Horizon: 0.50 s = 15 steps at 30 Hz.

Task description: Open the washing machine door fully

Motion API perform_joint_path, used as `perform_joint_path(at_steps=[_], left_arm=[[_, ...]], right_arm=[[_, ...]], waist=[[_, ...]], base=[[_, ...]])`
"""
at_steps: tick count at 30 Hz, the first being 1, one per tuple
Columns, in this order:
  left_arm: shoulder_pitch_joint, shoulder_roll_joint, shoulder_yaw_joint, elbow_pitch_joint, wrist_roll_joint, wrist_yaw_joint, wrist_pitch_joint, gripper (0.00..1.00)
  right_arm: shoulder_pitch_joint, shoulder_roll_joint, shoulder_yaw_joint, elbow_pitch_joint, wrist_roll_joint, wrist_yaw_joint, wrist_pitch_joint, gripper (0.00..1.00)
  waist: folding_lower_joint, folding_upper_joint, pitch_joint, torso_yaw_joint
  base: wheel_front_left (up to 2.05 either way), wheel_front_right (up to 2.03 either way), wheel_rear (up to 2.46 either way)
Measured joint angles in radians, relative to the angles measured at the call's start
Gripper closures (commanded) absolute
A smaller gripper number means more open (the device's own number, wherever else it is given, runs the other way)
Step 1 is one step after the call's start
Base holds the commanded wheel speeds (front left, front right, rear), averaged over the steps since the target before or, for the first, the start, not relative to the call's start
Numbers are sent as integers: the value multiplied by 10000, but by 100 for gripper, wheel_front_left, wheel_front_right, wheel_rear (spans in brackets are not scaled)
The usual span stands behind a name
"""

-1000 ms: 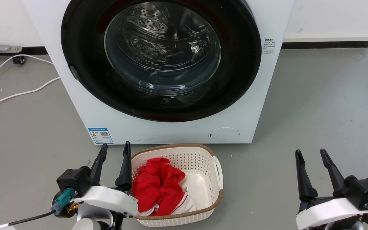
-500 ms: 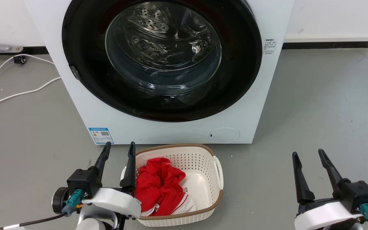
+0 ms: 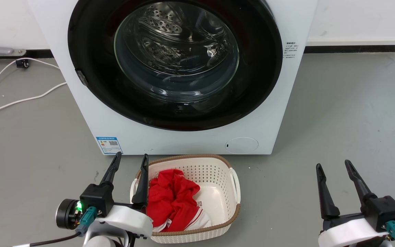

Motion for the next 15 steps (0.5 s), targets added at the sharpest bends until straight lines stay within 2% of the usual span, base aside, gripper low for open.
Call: perform_joint_path(at_steps=[15], left_arm=[[37,0,13,4,518,77,-155,0]], right_arm=[[72,0,36,-48,-408,0,-100,0]], waist=[[0,0,26,-55]], base=[[0,0,0]])
